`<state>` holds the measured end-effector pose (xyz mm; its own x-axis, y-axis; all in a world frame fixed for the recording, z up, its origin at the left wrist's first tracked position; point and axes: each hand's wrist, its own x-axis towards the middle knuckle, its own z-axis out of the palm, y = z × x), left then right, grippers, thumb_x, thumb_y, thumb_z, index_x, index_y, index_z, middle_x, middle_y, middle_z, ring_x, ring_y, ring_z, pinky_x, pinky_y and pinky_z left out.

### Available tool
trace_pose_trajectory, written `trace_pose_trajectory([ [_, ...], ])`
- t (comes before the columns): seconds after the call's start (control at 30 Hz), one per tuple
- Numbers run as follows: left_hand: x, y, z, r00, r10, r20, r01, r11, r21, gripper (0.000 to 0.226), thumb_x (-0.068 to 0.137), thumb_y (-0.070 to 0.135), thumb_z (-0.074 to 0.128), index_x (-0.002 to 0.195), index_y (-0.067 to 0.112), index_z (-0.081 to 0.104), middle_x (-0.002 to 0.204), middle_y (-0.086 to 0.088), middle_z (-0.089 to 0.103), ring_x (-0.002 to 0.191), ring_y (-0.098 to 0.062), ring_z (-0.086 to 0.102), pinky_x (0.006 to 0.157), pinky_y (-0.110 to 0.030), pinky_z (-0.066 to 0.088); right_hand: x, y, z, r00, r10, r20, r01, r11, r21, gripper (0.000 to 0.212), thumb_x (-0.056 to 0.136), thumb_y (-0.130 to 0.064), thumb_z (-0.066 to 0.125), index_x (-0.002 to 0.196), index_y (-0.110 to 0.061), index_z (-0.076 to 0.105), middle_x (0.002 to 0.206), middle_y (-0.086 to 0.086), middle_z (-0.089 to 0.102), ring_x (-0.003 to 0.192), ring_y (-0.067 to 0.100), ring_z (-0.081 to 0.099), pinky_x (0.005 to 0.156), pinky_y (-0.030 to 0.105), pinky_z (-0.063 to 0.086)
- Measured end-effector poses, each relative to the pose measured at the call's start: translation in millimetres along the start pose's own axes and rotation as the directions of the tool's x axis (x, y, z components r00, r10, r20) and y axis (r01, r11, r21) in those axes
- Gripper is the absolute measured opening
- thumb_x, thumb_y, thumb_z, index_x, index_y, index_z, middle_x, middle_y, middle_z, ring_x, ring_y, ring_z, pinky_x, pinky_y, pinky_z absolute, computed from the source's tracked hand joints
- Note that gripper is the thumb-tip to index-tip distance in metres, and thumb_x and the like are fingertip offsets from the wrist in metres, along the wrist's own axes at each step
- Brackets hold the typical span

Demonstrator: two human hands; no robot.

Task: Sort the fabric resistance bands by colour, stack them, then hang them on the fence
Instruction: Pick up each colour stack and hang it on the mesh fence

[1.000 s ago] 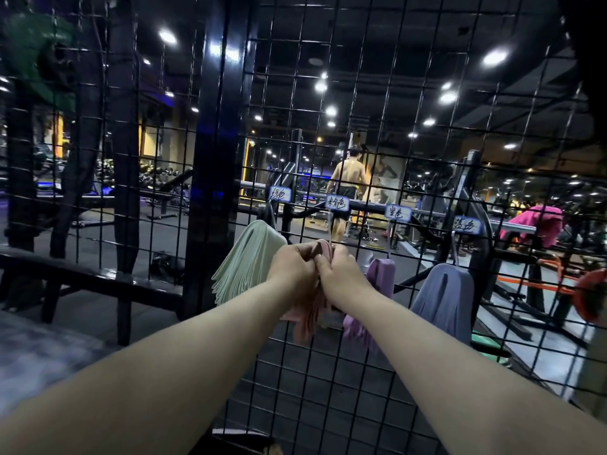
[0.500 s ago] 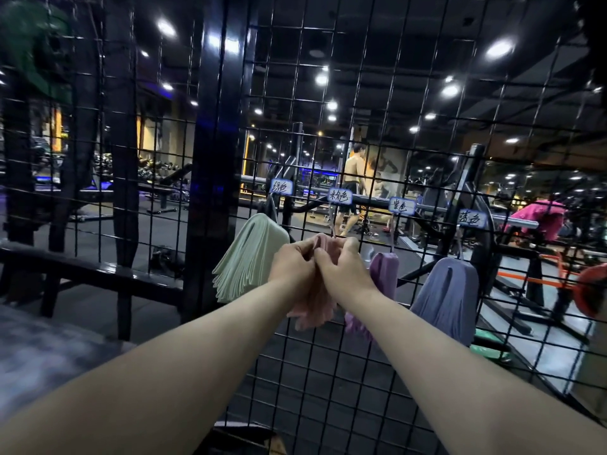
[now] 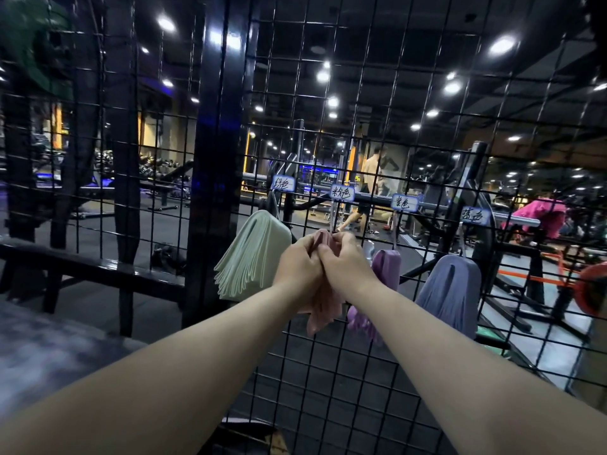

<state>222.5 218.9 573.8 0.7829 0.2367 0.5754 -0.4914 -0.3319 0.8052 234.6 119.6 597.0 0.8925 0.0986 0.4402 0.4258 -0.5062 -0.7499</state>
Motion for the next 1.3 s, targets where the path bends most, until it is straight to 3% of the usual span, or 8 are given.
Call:
trace_pose_trajectory([
  [0.13,-7.9,-5.2,4.4,0.987,-0.121,0.110,0.144,0.959,-0.244,0.019,0.100,0.023,0.048,0.101,0.033,0.064,0.093,0.008,0.072,0.084,-0.009,0.066,0.073,-0.024,0.052,-3.9,6.6,2.9,1.000,-0.008,0.011,0.007,0.998,0.063,0.029,0.096,-0.041,0.051,0.123,-0.032,0.044,0.122,0.003,0.058,0.113,0.021,0.057,0.104,0.044,0.045],
  [0.3,-5.1,-11.3,2.5,0.952,-0.264,0.158,0.307,0.774,-0.555,0.023,0.099,0.027,0.050,0.105,0.024,0.072,0.112,-0.017,0.071,0.107,-0.034,0.066,0.100,-0.055,0.049,-5.9,9.6,-0.2,1.000,0.013,0.017,-0.015,0.994,0.106,0.039,0.098,-0.042,0.052,0.130,-0.021,0.042,0.125,0.001,0.059,0.115,0.019,0.057,0.104,0.041,0.045],
  [0.47,-4.2,-5.6,1.9,0.953,-0.276,0.123,0.298,0.795,-0.528,0.020,0.101,0.017,0.054,0.116,0.014,0.067,0.104,-0.018,0.073,0.101,-0.036,0.069,0.096,-0.053,0.052,-4.6,9.6,-4.4,1.000,0.005,0.021,-0.006,0.999,0.034,0.036,0.100,-0.041,0.048,0.130,-0.021,0.044,0.128,0.004,0.054,0.116,0.020,0.054,0.101,0.037,0.044],
  [0.6,-8.9,1.5,-4.2,0.968,-0.231,0.100,0.251,0.873,-0.417,0.024,0.098,0.011,0.058,0.121,0.014,0.066,0.102,-0.007,0.074,0.094,-0.023,0.072,0.089,-0.043,0.058,-7.7,9.0,-5.1,1.000,-0.013,0.012,0.013,0.999,0.032,0.034,0.100,-0.037,0.050,0.129,-0.022,0.043,0.127,0.004,0.056,0.115,0.020,0.055,0.101,0.038,0.045],
  [0.73,-12.7,3.8,-9.1,0.952,-0.279,0.129,0.306,0.818,-0.487,0.023,0.100,0.005,0.052,0.117,0.007,0.068,0.086,-0.007,0.075,0.074,-0.015,0.073,0.063,-0.026,0.058,-16.4,12.9,-6.1,0.999,0.010,0.033,-0.012,0.999,0.047,0.044,0.096,-0.040,0.057,0.130,-0.019,0.037,0.122,0.004,0.059,0.112,0.021,0.058,0.102,0.042,0.047],
  [0.9,-21.8,-5.4,-9.5,0.941,-0.314,0.123,0.336,0.837,-0.432,0.031,0.100,0.001,0.042,0.112,0.013,0.069,0.100,-0.017,0.073,0.092,-0.033,0.071,0.080,-0.043,0.060,-25.8,18.5,-9.2,0.997,0.037,0.065,-0.038,0.999,0.013,0.040,0.096,-0.043,0.057,0.125,-0.020,0.042,0.114,0.000,0.064,0.101,0.018,0.063,0.090,0.033,0.050],
  [1.07,-43.6,-21.5,-9.3,0.925,-0.337,0.175,0.380,0.830,-0.407,0.033,0.102,0.000,0.038,0.122,0.005,0.063,0.079,-0.010,0.070,0.057,-0.017,0.067,0.047,-0.027,0.052,-38.2,24.8,-8.4,0.989,0.054,0.137,-0.052,0.998,-0.020,0.035,0.098,-0.034,0.057,0.126,-0.016,0.047,0.113,-0.001,0.064,0.098,0.016,0.064,0.085,0.031,0.052],
  [1.3,-69.2,-34.3,-12.5,0.885,-0.416,0.208,0.464,0.774,-0.431,0.030,0.101,-0.002,0.039,0.123,0.004,0.059,0.102,-0.019,0.066,0.068,-0.012,0.065,0.046,-0.015,0.048,-49.6,33.9,-9.9,0.970,0.124,0.210,-0.106,0.990,-0.097,0.042,0.096,-0.039,0.060,0.128,-0.019,0.044,0.118,0.000,0.063,0.105,0.018,0.063,0.097,0.040,0.051],
])
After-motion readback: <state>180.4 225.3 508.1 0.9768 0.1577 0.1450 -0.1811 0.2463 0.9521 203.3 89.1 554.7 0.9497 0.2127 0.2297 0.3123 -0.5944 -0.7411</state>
